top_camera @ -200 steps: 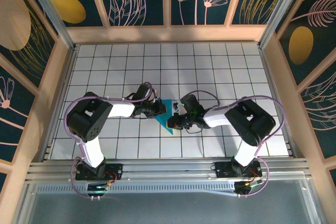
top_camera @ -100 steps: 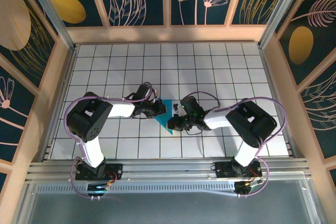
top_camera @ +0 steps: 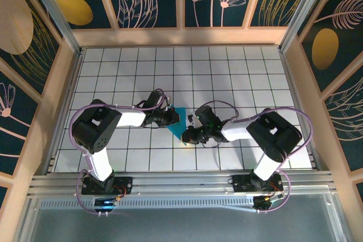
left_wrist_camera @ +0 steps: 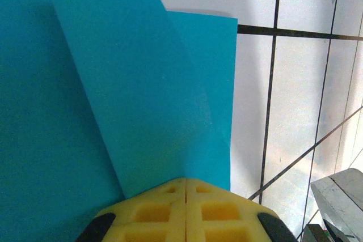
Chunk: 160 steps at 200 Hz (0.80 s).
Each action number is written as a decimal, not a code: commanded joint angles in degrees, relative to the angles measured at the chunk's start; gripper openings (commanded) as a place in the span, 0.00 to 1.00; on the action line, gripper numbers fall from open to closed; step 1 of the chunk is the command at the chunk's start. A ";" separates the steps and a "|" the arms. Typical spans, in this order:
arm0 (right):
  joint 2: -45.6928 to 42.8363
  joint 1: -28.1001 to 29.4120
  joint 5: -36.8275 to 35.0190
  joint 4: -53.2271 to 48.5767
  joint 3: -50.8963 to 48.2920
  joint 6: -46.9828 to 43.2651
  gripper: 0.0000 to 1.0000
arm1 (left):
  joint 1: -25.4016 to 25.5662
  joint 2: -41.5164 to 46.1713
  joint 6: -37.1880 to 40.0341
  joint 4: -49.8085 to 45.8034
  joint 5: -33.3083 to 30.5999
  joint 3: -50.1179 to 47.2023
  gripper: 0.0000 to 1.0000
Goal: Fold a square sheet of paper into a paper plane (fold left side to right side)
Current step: Fourth fold the wing at the center of the table.
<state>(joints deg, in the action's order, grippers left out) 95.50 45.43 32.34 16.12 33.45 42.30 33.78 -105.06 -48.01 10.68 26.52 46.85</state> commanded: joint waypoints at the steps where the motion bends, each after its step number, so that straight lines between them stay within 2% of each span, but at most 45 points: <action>1: -0.94 1.06 0.53 -4.29 -1.78 -0.79 0.00 | -0.38 -2.87 0.62 -6.79 -6.74 -1.34 0.08; 160: -2.34 2.01 2.71 -4.20 -4.12 0.35 0.00 | -0.39 -3.16 0.62 -7.25 -7.01 -0.82 0.08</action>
<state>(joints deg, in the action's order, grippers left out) 94.06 46.04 32.60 17.08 31.33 42.37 33.78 -105.06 -48.01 10.57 26.50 46.92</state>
